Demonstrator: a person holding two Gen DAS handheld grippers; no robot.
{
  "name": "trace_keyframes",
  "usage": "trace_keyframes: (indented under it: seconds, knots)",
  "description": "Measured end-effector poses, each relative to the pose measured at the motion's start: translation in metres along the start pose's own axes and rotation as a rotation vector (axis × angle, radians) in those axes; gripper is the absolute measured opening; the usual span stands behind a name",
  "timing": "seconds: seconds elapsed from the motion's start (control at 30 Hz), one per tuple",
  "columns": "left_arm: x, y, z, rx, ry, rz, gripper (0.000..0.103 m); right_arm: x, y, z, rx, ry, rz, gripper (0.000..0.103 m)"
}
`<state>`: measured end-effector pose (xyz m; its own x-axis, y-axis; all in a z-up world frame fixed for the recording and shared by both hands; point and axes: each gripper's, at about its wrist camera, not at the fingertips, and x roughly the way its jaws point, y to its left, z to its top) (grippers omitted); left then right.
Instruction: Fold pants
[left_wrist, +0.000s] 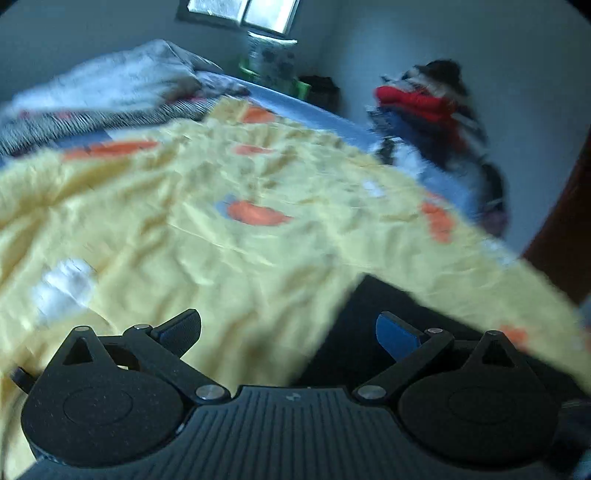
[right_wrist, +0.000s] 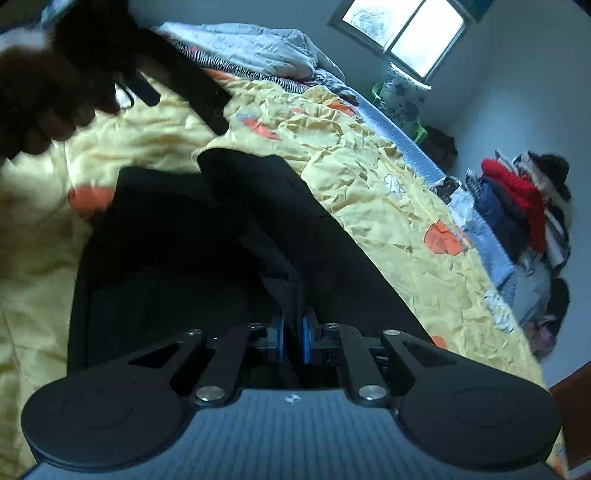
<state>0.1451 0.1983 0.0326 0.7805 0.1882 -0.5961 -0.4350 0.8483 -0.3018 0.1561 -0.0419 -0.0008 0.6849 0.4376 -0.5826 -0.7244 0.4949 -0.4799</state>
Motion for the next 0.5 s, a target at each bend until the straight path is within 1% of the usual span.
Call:
trace_keyframes:
  seconds: [0.03,0.13,0.17,0.2,0.23,0.27,0.3,0.37,0.4,0.43,0.47,0.5]
  knots:
    - [-0.002,-0.003,-0.001,-0.013,0.019,-0.048,0.102,0.000,0.001,0.000,0.002,-0.003,-0.004,0.010]
    - [0.003,-0.016,-0.008,-0.046,0.123,-0.176,0.102,-0.003,0.004,-0.001,0.025,-0.011,-0.018,0.010]
    - [0.006,-0.022,-0.012,-0.060,0.153,-0.209,0.102,-0.005,0.005,-0.001,0.040,-0.017,-0.022,0.010]
    - [0.009,-0.027,-0.015,-0.068,0.171,-0.220,0.102,-0.008,0.005,-0.002,0.056,-0.024,-0.021,0.010]
    - [0.012,-0.031,-0.018,-0.077,0.177,-0.215,0.102,-0.010,0.004,-0.002,0.067,-0.030,-0.016,0.010]
    - [0.015,-0.035,-0.021,-0.088,0.170,-0.198,0.102,-0.013,0.004,-0.002,0.075,-0.036,-0.012,0.010]
    - [0.020,-0.037,-0.023,-0.101,0.159,-0.171,0.099,-0.016,0.005,-0.002,0.085,-0.041,-0.007,0.010]
    - [0.026,-0.039,-0.025,-0.131,0.155,-0.147,0.088,-0.020,0.008,-0.002,0.091,-0.044,0.005,0.010]
    - [0.028,-0.039,-0.025,-0.137,0.155,-0.151,0.072,-0.023,0.010,-0.003,0.089,-0.044,0.013,0.010]
    - [0.028,-0.038,-0.025,-0.125,0.153,-0.132,0.059,-0.025,0.014,-0.003,0.084,-0.043,0.022,0.010]
    - [0.025,-0.038,-0.026,-0.101,0.135,-0.113,0.046,-0.028,0.019,-0.003,0.081,-0.043,0.027,0.010]
    - [0.022,-0.032,-0.026,-0.079,0.122,-0.128,0.028,-0.031,0.023,-0.004,0.080,-0.043,0.039,0.010]
